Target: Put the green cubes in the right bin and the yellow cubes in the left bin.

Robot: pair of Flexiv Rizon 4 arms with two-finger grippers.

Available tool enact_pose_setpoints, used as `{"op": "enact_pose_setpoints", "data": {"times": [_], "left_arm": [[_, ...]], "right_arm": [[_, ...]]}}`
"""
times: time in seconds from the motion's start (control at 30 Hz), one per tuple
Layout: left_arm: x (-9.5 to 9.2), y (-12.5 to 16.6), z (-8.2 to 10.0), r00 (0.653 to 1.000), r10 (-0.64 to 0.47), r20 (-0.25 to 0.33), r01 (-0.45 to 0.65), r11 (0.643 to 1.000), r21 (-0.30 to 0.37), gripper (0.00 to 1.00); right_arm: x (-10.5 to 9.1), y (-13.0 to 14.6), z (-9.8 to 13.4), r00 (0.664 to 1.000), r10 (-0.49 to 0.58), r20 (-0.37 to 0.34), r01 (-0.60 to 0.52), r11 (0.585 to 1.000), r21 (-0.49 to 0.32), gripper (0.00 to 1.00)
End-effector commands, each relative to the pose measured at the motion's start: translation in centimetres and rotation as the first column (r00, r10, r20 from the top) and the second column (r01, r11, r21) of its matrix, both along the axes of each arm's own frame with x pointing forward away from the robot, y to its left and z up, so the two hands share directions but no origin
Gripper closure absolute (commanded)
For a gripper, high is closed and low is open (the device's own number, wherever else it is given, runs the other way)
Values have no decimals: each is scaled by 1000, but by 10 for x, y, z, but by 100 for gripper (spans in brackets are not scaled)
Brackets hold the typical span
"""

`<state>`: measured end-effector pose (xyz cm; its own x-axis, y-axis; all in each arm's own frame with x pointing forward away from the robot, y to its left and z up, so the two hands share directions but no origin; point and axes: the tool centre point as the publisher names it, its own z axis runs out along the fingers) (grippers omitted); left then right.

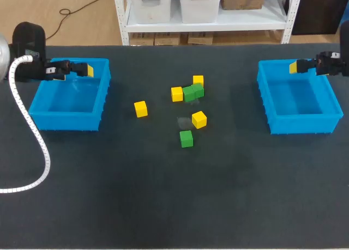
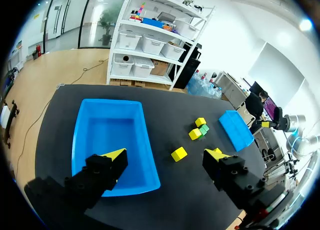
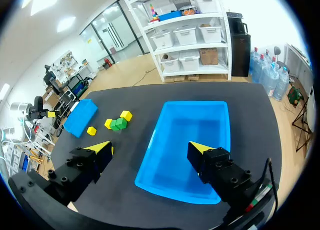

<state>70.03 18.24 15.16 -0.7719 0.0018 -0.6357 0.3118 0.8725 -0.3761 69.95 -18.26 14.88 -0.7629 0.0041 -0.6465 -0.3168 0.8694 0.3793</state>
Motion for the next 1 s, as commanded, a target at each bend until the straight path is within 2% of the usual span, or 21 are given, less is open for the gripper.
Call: {"op": "enact_pose_setpoints", "data": {"times": [0.03,0.63,0.83,1.0], "left_arm": [[0,2,-2,1000,-6,7,6,1000,-10,0],[0,2,-2,1000,-6,7,6,1000,-10,0],[0,2,-2,1000,-6,7,6,1000,-10,0],[0,2,-2,1000,-6,7,6,1000,-10,0]], "right_arm": [[0,0,0,1000,-1,0,1,1000,-1,0],[2,0,3,1000,1,0,-1,1000,-1,0],[12,13,13,998,7,-59,-13,994,-104,0],[17,37,21,995,52,-82,-63,988,-142,0]]}}
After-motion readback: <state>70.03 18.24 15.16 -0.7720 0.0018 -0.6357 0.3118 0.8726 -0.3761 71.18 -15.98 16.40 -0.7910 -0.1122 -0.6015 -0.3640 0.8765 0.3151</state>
